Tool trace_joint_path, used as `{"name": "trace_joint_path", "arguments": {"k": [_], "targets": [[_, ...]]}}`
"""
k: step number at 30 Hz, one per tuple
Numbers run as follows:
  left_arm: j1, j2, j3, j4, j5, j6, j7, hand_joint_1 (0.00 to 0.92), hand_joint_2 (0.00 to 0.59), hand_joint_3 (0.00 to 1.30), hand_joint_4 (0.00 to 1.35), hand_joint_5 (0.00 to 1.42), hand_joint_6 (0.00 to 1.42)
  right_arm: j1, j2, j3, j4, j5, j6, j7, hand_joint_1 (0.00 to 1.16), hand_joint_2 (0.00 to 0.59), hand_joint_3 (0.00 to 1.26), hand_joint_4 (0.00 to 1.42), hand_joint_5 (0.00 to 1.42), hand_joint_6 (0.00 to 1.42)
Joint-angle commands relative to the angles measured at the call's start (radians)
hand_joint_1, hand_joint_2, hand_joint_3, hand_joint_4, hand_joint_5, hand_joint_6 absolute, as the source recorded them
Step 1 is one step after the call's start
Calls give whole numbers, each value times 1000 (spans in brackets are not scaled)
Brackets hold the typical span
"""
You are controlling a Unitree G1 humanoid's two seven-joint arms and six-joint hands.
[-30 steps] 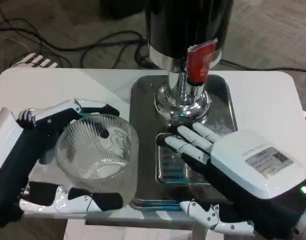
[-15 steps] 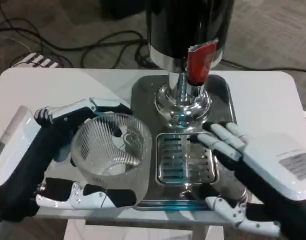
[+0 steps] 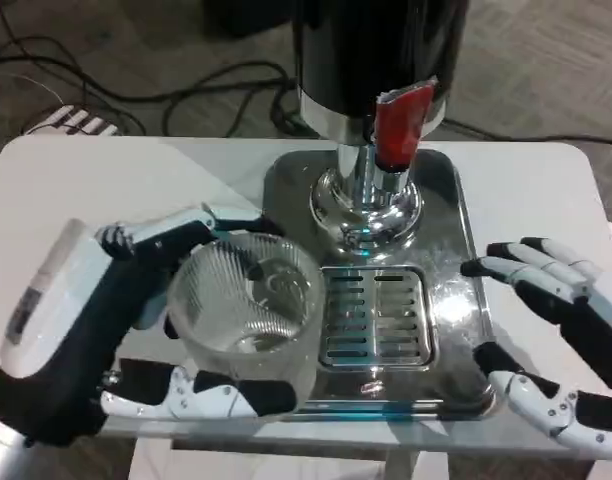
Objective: Grasp the cup under the faucet to collect the drink, then remove the cup.
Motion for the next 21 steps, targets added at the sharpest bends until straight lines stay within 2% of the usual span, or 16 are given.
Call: {"name": "trace_joint_path", "arguments": {"k": [1,13,21], "targets": [[-28,-17,-11,-13,12,7,30,631,0,954,1140,1238,1424,24,-6,-23,-5,15,-17,-27,201,456,175,96,61,329],[-84,-59,-54,29,86,32,70,623,0,966,1152,1241,1424,54,16,-62,-22,23,3,-56,187,461,175,104,62,334],[-143,-84,-103,95,155,64,117,619,0,967,1153,1241,1424,58,23,-88,-23,35,13,-61,181,460,177,106,69,336]]}}
